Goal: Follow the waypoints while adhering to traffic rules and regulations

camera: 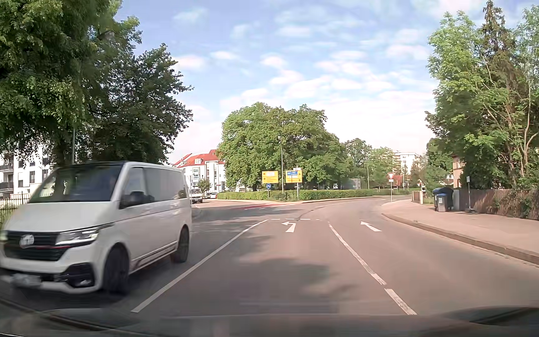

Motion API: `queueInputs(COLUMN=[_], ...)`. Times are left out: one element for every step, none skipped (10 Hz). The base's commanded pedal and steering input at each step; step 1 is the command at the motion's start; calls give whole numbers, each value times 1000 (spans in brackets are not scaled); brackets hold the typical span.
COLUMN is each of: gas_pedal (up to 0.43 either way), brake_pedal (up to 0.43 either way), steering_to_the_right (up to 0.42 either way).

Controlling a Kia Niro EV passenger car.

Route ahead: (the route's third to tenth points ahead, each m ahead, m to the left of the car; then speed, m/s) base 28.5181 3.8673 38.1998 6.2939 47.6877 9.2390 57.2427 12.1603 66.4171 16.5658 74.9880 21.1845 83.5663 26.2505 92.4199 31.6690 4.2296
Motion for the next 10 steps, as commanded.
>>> queueInputs(gas_pedal=[110,110,110,110,110,79,0,0,0,0], brake_pedal=[0,0,0,0,0,0,0,0,0,30], steering_to_the_right=[-9,-3,6,14,18,20,20,20,21,20])
